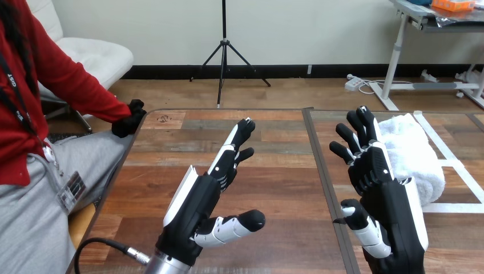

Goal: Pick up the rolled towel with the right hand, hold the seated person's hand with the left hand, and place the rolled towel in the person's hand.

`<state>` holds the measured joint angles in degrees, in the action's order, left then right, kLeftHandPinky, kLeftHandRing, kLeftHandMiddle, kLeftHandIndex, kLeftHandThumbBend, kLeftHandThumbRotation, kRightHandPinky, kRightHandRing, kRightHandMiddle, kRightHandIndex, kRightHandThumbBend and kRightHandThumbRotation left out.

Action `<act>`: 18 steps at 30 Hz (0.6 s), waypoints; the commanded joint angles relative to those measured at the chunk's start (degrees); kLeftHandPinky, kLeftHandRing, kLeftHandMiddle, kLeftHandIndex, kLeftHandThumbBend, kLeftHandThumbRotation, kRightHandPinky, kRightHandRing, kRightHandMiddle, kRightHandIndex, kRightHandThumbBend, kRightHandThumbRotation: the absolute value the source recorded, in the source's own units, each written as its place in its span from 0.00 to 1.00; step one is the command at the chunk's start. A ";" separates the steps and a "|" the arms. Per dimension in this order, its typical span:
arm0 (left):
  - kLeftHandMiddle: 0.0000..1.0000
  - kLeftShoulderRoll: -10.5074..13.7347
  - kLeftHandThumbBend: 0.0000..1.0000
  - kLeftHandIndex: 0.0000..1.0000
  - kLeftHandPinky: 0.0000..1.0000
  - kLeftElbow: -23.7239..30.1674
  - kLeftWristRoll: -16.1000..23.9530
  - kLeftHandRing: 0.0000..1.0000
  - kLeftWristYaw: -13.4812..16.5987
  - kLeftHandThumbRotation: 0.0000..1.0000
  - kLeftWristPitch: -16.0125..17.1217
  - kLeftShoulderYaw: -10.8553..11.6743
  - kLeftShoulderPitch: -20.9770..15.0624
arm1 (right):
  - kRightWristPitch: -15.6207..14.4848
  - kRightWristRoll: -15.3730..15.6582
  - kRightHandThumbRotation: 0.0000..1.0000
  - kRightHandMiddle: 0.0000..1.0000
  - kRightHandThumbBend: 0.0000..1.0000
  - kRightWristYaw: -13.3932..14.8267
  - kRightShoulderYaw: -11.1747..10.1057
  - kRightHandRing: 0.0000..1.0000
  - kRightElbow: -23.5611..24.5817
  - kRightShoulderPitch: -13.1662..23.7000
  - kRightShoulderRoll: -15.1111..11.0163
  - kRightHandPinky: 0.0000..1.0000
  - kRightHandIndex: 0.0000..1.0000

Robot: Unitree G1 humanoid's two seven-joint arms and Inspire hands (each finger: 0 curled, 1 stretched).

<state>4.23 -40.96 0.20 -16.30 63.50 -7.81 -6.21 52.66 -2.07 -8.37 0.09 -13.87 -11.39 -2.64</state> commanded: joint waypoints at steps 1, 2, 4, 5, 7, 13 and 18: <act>1.00 -0.36 1.00 1.00 0.93 -0.07 -0.04 1.00 0.56 0.76 1.73 0.81 -4.28 | 0.44 0.87 0.79 0.98 1.00 1.03 -1.13 0.94 3.78 2.64 -0.63 0.88 0.99; 1.00 -0.40 1.00 1.00 0.93 -0.13 0.19 1.00 0.69 0.77 1.80 0.82 -4.31 | 0.41 1.26 0.79 0.98 1.00 1.21 -1.37 0.94 3.91 2.63 -0.65 0.88 0.99; 1.00 -0.51 1.00 1.00 0.93 -0.45 0.56 1.00 0.94 0.77 2.00 0.87 -4.53 | 0.13 2.18 0.80 0.98 1.00 1.72 -1.88 0.94 4.27 2.75 -0.65 0.87 0.98; 1.00 -0.58 1.00 1.00 0.92 -0.55 0.72 1.00 1.06 0.78 2.15 0.86 -4.55 | -0.01 2.55 0.80 0.97 1.00 1.95 -2.06 0.93 4.55 2.69 -0.65 0.87 0.98; 1.00 -0.67 1.00 1.00 0.92 -0.83 0.69 1.00 0.97 0.78 2.40 0.73 -4.70 | -0.59 3.15 0.79 0.97 1.00 2.51 -2.42 0.94 5.28 2.66 -0.61 0.87 0.98; 1.00 -0.88 1.00 1.00 0.92 -1.81 -0.10 1.00 0.04 0.79 2.60 0.13 -4.99 | -2.02 3.18 0.75 0.97 1.00 3.33 -3.35 0.93 7.05 3.38 -1.15 0.86 0.97; 1.00 -1.29 1.00 1.00 0.93 -2.18 -1.87 1.00 -1.52 0.78 1.96 -0.49 -4.81 | -3.56 2.28 0.68 0.97 1.00 3.40 -4.19 0.94 8.93 3.57 -1.78 0.86 0.96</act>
<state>3.68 -42.25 0.05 -16.77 65.06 -8.05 -7.92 50.03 0.93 -5.72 -2.73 -9.60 -11.35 -2.88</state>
